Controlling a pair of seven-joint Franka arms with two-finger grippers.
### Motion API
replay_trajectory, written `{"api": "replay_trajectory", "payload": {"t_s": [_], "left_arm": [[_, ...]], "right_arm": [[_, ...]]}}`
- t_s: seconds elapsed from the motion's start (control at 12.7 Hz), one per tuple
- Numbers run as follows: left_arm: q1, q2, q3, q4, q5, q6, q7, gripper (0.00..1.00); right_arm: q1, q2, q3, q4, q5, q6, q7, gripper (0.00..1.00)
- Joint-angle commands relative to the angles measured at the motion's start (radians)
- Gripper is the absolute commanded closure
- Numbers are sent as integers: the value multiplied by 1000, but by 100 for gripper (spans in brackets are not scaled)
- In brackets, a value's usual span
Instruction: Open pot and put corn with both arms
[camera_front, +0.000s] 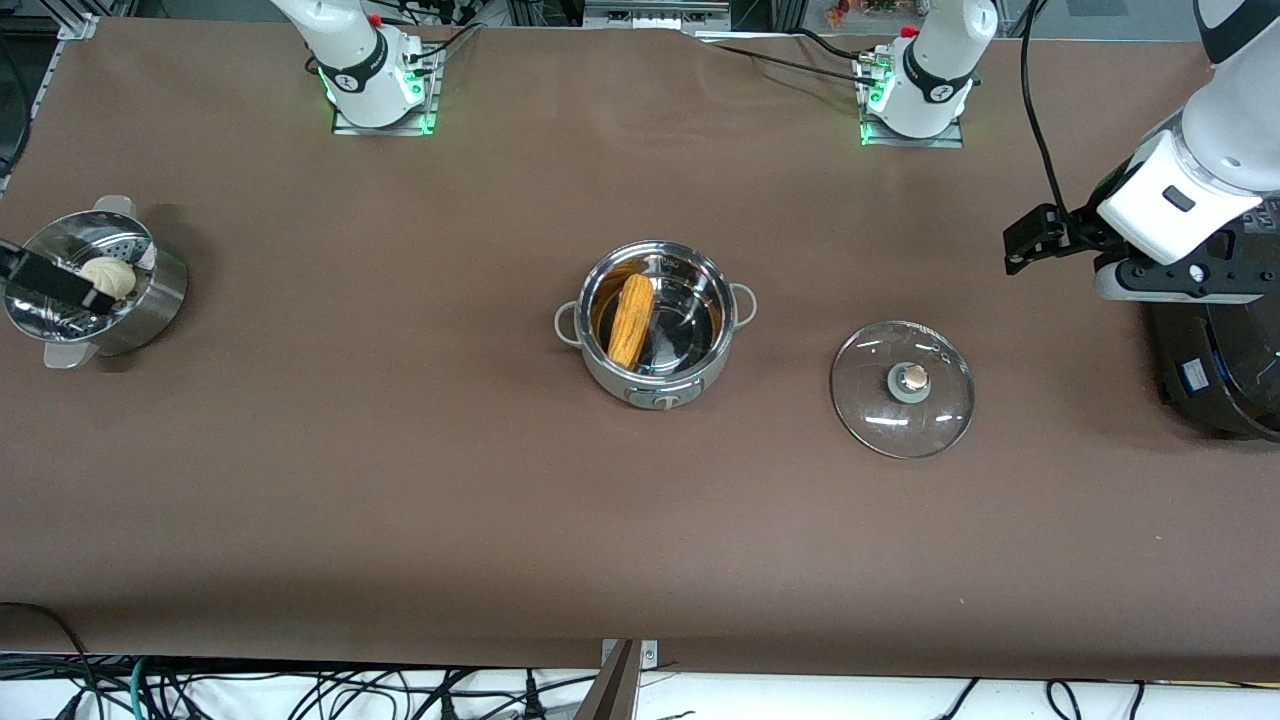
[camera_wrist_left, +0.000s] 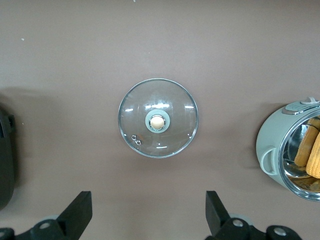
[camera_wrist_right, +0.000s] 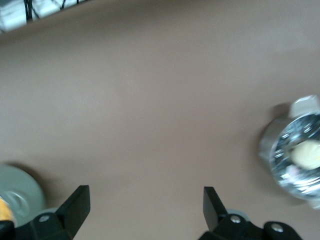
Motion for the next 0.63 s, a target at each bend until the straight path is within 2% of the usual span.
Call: {"api": "replay_trajectory", "payload": {"t_s": [0.0, 0.24, 0.55], "left_arm": [[4, 6, -1, 24, -5, -20, 23, 0], [4, 6, -1, 24, -5, -20, 23, 0], [4, 6, -3, 24, -5, -20, 23, 0]], "right_arm": [[14, -9, -28, -46, -32, -10, -121, 0], [17, 50, -23, 14, -43, -41, -123, 0], [14, 58, -24, 18, -41, -38, -123, 0]]}}
